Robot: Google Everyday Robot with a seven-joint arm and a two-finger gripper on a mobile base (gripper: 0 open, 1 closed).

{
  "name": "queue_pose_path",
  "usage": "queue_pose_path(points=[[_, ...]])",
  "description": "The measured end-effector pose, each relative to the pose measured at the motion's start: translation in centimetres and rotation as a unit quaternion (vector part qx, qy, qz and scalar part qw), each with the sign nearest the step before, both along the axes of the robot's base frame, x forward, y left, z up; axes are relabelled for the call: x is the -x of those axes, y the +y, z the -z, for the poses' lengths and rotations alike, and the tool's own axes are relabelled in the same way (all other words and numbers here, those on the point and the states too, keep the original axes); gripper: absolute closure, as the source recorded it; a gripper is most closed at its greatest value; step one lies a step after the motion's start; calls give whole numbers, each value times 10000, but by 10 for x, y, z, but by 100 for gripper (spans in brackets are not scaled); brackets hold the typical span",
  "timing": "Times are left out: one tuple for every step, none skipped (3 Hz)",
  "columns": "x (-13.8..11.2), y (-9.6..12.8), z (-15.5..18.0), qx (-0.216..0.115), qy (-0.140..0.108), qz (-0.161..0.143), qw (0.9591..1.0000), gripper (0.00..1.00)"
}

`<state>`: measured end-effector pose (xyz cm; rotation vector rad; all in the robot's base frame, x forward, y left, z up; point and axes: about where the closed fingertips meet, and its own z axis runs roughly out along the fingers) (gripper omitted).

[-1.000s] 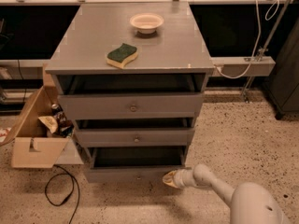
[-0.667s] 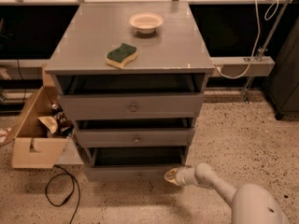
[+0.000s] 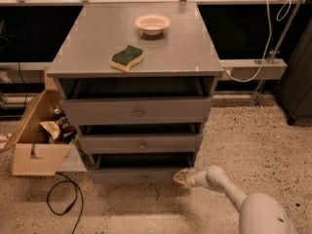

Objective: Close bottom drawer

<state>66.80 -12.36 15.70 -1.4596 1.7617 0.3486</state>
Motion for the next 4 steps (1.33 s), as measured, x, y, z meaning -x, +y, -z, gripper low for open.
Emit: queue_pose_path(points=[[-3,-2,-1,-6,-27,24,10000,100],[-25,-12,-2,-63,-138,159,9998,100],[-47,-23,7,-176,-169,293,9993,100],[-45,-23,7,-170,-155,279,9993,100]])
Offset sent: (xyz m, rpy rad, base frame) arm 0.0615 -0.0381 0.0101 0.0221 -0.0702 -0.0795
